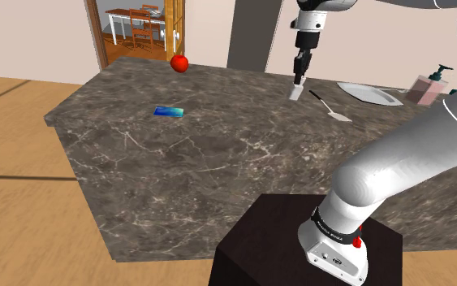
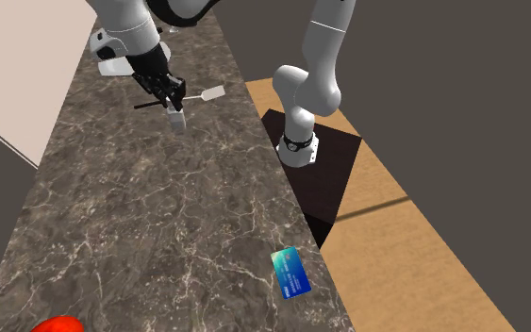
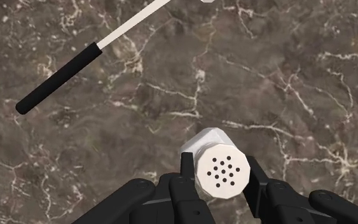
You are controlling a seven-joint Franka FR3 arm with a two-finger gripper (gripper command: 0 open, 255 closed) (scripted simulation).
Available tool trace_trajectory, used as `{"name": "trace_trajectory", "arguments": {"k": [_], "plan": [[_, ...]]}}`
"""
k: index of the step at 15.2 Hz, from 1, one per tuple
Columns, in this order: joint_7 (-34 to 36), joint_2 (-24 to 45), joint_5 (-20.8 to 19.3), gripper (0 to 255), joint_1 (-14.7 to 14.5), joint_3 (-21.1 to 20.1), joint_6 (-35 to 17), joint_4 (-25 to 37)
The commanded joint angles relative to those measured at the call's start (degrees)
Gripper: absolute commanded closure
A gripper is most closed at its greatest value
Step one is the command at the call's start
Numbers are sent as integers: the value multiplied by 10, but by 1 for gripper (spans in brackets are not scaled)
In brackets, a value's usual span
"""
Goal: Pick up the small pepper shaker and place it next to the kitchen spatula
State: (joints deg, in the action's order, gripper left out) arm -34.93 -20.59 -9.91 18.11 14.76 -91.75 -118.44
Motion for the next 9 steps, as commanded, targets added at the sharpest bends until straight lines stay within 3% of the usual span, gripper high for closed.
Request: {"name": "trace_trajectory", "arguments": {"k": [1,3,4,9], "plan": [[0,0,0,255,0,0,0,0],[0,0,0,255,0,0,0,0],[0,0,0,0,0,0,0,0],[0,0,0,0,0,0,0,0]]}}
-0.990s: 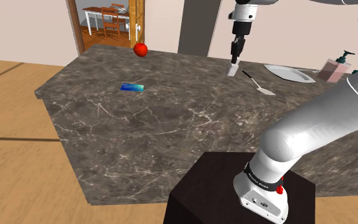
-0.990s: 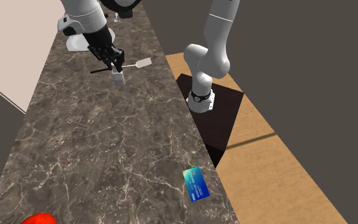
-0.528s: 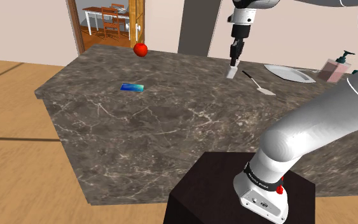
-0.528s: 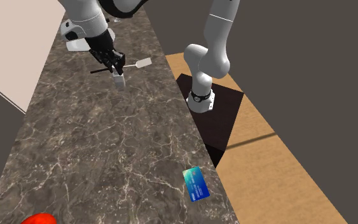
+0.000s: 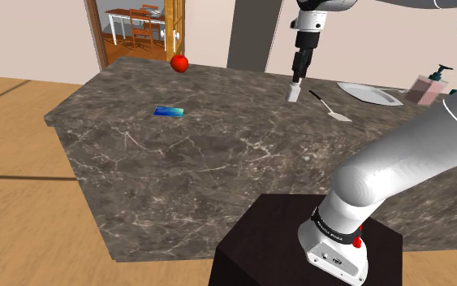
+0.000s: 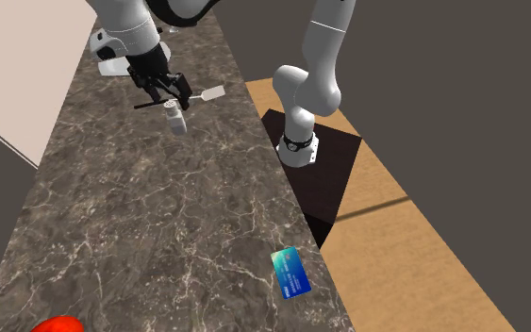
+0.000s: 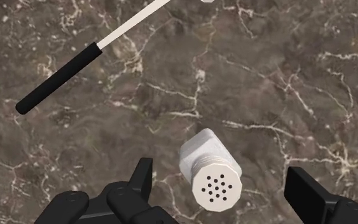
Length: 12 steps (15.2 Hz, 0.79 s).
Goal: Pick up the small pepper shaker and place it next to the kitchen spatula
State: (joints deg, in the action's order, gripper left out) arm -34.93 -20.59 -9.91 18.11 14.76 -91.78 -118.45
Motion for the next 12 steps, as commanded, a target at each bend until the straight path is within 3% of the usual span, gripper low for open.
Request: {"name": "trace_trajectory", "arguments": {"k": [1,4,12], "plan": [[-1,5,2,0,-1,-2,19,23],[-5,21,7,0,-4,-5,71,91],[-5,21,7,0,-4,-5,70,91]]}}
